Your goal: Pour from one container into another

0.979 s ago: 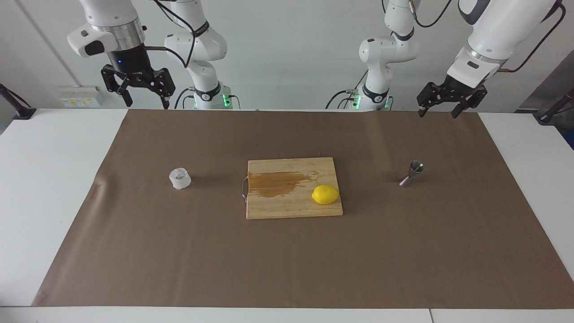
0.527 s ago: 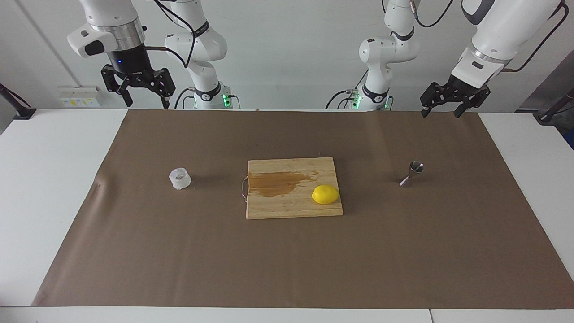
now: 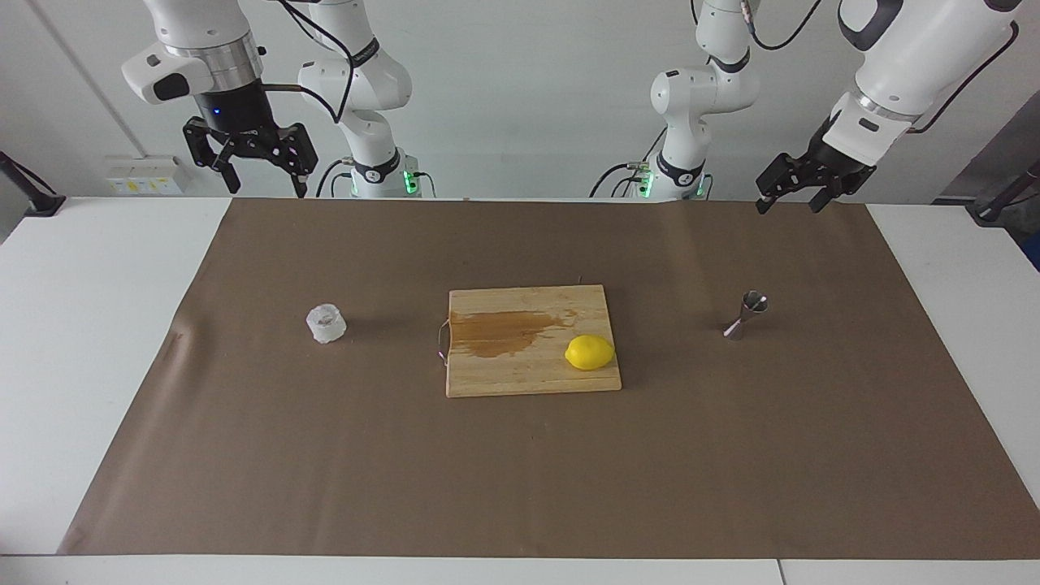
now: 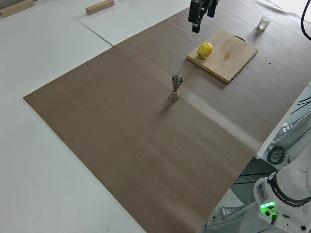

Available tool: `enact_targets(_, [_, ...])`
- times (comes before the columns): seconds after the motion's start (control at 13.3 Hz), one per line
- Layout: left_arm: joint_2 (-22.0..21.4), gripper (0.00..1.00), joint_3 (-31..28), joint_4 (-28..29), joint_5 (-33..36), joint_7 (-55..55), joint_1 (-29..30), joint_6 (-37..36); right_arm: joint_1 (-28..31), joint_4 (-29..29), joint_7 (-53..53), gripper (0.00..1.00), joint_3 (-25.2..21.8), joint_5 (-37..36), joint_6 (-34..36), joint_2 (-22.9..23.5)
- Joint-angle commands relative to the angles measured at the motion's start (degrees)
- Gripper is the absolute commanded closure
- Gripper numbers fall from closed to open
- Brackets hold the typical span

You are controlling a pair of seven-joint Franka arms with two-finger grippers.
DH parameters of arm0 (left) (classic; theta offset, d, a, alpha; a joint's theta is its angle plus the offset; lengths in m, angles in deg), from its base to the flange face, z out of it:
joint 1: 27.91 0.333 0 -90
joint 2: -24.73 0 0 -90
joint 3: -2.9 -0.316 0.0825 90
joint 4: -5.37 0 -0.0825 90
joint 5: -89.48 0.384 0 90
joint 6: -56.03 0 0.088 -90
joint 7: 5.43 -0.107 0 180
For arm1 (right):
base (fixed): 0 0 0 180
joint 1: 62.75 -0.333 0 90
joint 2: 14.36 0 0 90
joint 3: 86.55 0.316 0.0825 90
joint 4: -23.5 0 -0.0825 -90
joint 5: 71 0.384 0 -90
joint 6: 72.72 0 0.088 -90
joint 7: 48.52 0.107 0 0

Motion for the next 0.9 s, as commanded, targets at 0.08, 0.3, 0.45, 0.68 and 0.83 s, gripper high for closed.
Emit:
enact_targets(0.08, [7.4,0.00,-0.2,-5.6,-1.0,5.8,0.8,-2.8,1.0,-0.5,-1.4,0.00,0.4,1.6,0.6,-0.6])
enact_targets(0.3, [11.9,0.00,-0.7,-7.1,-3.4,14.3,3.2,-3.3,1.0,-0.5,-1.5,0.00,0.4,1.6,0.6,-0.7])
enact_targets(0.45, [12.7,0.00,-0.8,-5.9,-7.4,22.3,5.7,-2.2,1.0,-0.5,-1.5,0.00,0.4,1.6,0.6,-0.7])
enact_targets(0.68, [10.1,0.00,-0.8,2.4,-14.3,32.5,9.2,1.4,1.0,-0.5,-1.5,0.00,0.4,1.6,0.6,-0.6])
enact_targets(0.83, [8.7,0.00,-0.8,7.2,-19.2,41.7,10.5,5.4,1.0,-0.5,-1.5,0.00,0.4,1.6,0.6,-0.7])
